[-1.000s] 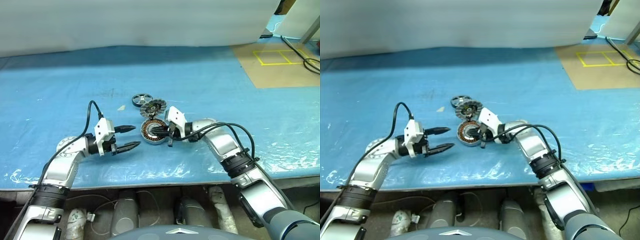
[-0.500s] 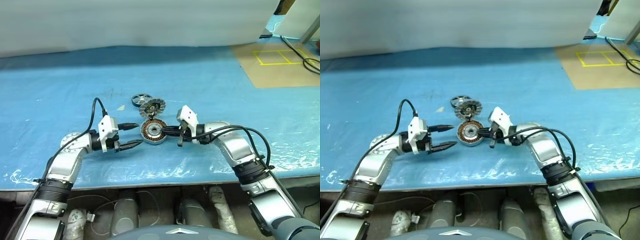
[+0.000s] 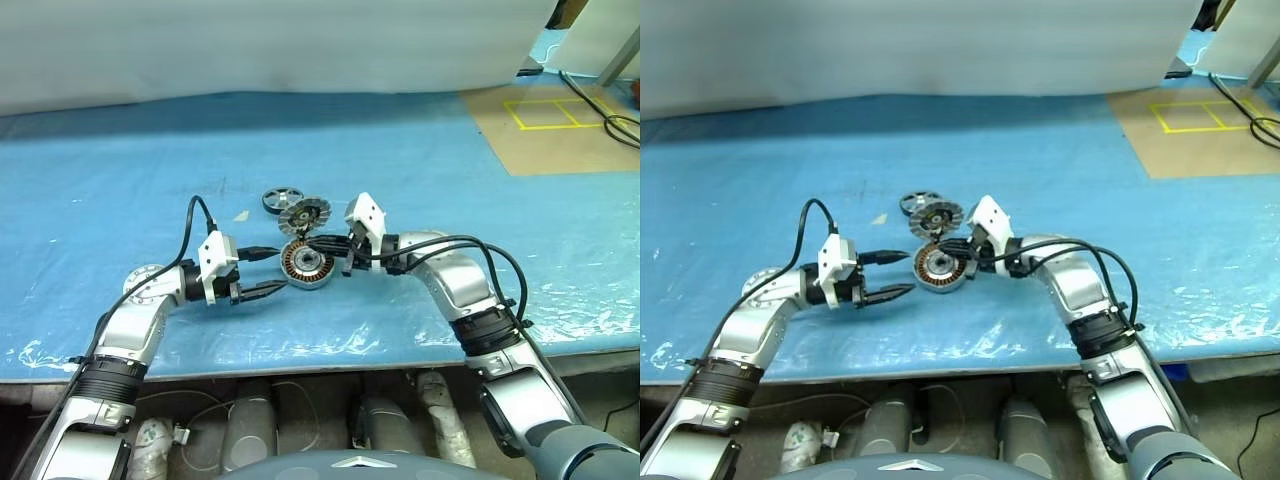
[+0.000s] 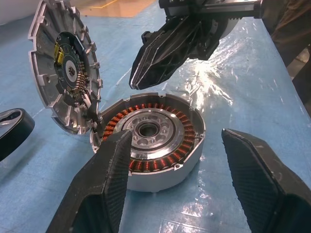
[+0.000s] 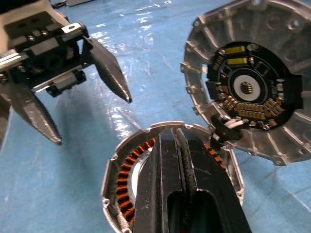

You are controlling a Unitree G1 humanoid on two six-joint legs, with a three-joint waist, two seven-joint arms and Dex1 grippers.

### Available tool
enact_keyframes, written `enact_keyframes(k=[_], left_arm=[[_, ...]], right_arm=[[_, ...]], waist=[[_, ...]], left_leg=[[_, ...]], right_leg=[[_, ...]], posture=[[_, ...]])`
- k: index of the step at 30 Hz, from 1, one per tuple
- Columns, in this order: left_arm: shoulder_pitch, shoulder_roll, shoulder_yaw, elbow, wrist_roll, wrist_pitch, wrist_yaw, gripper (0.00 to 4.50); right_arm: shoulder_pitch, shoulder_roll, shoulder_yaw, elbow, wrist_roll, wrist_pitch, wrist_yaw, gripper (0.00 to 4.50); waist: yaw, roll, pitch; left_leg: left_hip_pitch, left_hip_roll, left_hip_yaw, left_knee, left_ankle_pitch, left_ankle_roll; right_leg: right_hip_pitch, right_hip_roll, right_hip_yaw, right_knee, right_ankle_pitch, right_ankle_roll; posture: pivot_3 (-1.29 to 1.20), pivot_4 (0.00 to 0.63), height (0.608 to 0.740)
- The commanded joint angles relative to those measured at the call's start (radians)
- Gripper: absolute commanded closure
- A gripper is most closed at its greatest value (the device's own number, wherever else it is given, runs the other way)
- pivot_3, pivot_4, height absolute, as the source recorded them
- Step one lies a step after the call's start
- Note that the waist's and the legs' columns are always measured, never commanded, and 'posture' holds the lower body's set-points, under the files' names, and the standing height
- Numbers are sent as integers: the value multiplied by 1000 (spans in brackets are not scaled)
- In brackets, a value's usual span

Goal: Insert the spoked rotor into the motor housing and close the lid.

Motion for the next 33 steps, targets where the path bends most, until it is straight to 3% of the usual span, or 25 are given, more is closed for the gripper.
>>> enact_keyframes(k=[1, 8, 15, 24, 28, 33], left_arm=[[2, -3, 3, -34, -1, -8, 13, 1415], [-1, -4, 41, 5, -18, 13, 58, 1415], [-68, 10, 117, 130, -28, 23, 116, 1415], [-330, -59, 130, 482, 83, -134, 253, 1415], [-453, -98, 104, 642, 170, -236, 329, 1415], [-620, -163, 124, 821, 166, -237, 346, 1415]], right_arm=[[-34, 22, 86, 120, -114, -121, -25, 4491], [-19, 38, 129, 191, -183, -188, -31, 4491], [-3, 11, 108, 131, -170, -188, 7, 4491], [10, -45, -23, -18, -24, -53, 70, 4491], [54, -109, -85, -92, -3, -3, 43, 4491], [120, -155, -133, -148, 4, 31, 1, 4491]], waist=[[-2, 0, 0], [-2, -1, 0], [-1, -1, 0], [11, -1, 0], [24, -3, 0], [29, -4, 1]], left_leg=[[0, 0, 0, 0, 0, 0], [0, 0, 0, 0, 0, 0], [3, 0, 0, 0, 0, 0], [0, -1, 0, 1, 0, 0], [-4, 0, -1, 2, 0, 1], [-5, 0, -1, 2, 0, 1]], right_leg=[[0, 0, 0, 0, 0, 0], [0, 0, 0, 0, 0, 0], [2, 0, 0, 1, 0, 0], [2, 0, 0, 0, 0, 0], [-2, 0, -1, 0, 1, 1], [-2, 0, -2, 0, 1, 2]], posture=[[0, 150, 740], [0, 150, 740], [0, 150, 740], [0, 150, 740], [0, 150, 740], [0, 150, 740]])
